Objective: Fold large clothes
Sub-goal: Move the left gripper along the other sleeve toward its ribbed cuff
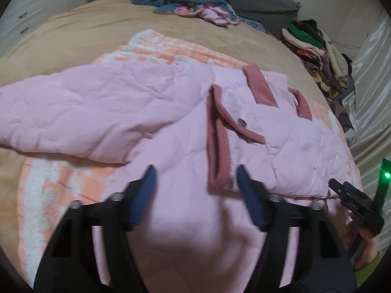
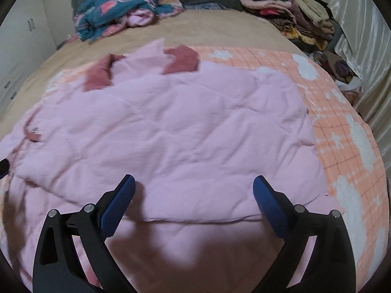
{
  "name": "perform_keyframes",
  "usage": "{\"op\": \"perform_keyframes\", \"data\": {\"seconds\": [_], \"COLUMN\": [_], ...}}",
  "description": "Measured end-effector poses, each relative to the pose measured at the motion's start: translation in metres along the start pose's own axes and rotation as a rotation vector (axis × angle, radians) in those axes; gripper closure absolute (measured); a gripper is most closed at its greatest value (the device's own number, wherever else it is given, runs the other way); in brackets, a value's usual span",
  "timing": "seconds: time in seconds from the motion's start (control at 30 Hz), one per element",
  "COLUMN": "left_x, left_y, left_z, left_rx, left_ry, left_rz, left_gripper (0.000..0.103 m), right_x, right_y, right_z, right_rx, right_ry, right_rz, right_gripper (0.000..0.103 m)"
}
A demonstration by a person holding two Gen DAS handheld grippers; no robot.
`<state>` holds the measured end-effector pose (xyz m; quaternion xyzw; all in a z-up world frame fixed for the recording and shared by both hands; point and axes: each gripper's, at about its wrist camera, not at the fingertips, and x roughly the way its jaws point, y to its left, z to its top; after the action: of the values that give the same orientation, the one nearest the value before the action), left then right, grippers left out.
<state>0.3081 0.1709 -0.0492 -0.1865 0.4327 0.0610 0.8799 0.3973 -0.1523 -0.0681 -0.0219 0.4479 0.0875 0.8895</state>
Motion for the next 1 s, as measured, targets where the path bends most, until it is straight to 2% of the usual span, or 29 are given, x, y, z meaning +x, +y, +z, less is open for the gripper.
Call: {"op": "perform_keyframes", "data": {"seconds": [0.1, 0.17, 0.23, 0.57, 0.83, 1.0], "left_x": [-0.01, -0.019, -0.024, -0.046, -0.066, -0.08], "left_y": [0.01, 0.018, 0.025, 0.072, 0.102, 0.119], "left_z": [0.003, 0.005, 0.006, 0.014, 0.021, 0.024], "left_rx": [-0.018, -0.027, -0.039, -0.143, -0.229, -0.269], "left_ry": [-0.013, -0.033, -0.042, -0.066, -0.122, -0.161], "left_rz": [0.018, 0.051, 0.066, 0.219, 0.237, 0.277], "left_gripper": [0.022, 0.019, 0.01, 0.009, 0.009, 0.009], "right_x": [-0.014, -0.022, -0.028, -0.067, -0.082, -0.084], "right_y": [0.015, 0.026, 0.036, 0.096, 0.138, 0.163], "right_z": [0.003, 0.006, 0.008, 0.012, 0.015, 0.017], "right_rx": [-0.023, -0.04, -0.055, -0.196, -0.229, -0.259], "right_ry": [-0.022, -0.032, -0.041, -0.157, -0.186, -0.187], "right_rz": [0.037, 0.056, 0.067, 0.095, 0.17, 0.206], "right_gripper": [0.005, 0.005, 0.005, 0.004, 0.004, 0.004]}}
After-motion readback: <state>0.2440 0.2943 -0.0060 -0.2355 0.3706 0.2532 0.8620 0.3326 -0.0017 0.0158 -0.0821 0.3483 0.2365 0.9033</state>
